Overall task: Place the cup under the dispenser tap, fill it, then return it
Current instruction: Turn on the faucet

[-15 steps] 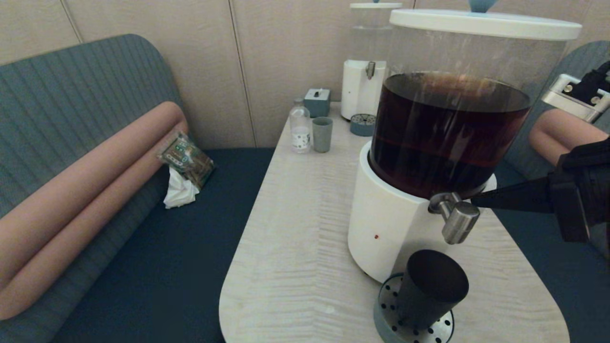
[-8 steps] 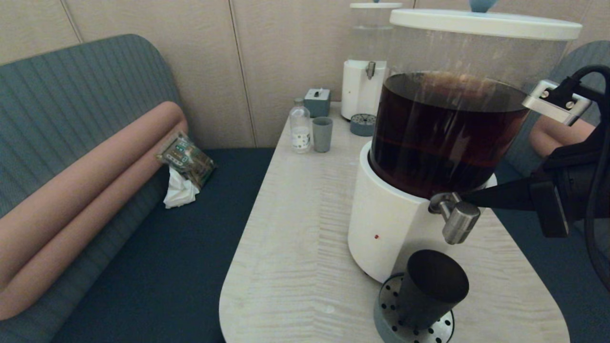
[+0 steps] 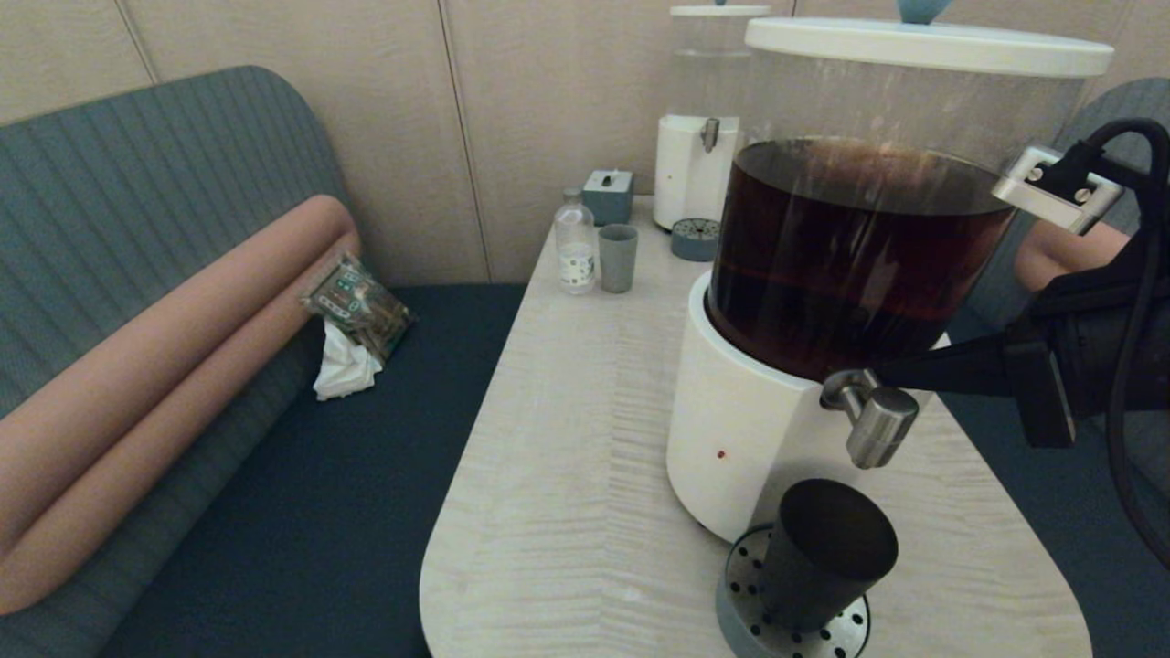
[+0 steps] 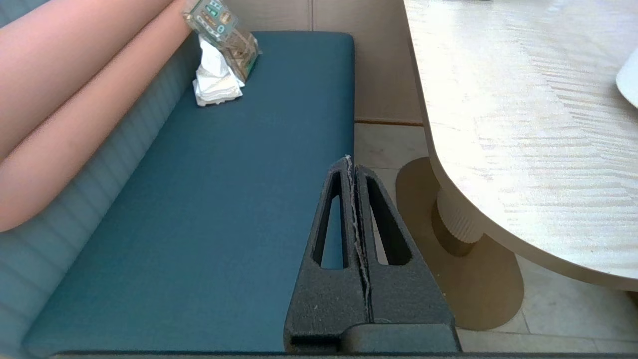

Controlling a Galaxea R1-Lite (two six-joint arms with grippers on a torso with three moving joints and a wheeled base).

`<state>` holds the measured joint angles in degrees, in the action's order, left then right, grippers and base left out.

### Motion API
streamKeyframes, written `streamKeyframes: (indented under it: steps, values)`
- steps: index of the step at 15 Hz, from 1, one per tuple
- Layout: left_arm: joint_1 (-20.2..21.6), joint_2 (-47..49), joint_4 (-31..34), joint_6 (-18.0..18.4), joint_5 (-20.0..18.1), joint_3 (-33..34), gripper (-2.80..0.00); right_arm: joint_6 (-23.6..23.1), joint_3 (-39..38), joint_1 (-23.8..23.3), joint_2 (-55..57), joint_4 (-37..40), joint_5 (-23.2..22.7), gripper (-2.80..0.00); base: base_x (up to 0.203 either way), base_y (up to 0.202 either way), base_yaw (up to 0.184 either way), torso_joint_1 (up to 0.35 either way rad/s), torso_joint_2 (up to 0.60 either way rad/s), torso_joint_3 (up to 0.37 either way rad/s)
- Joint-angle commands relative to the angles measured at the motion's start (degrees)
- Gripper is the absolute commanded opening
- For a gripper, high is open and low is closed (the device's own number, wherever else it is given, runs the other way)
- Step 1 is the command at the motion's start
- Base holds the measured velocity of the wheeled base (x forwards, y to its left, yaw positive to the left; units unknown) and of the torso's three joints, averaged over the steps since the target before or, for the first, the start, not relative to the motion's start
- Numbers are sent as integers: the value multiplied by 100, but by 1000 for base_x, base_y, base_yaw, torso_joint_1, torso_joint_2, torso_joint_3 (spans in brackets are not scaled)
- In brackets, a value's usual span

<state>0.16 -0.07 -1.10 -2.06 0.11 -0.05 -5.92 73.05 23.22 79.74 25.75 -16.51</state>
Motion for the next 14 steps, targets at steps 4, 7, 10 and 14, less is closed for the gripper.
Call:
streamKeyframes:
  steps: [4, 7, 10, 14]
  values:
    - [2, 7, -5, -5, 6, 1, -280, 12, -23, 132, 59, 23, -28, -280, 0, 0, 0, 0, 0, 0]
    - [2, 7, -5, -5, 15, -4, -280, 12, -35, 212, 72, -76, -28, -280, 0, 0, 0, 0, 0, 0]
    - [2, 7, -5, -5, -2, 1, -280, 12, -129, 302, 94, -361, -28, -280, 0, 0, 0, 0, 0, 0]
    - [2, 7, -5, -5, -2, 4, -280, 30, -188, 376, 112, -474, -49, -280, 0, 0, 0, 0, 0, 0]
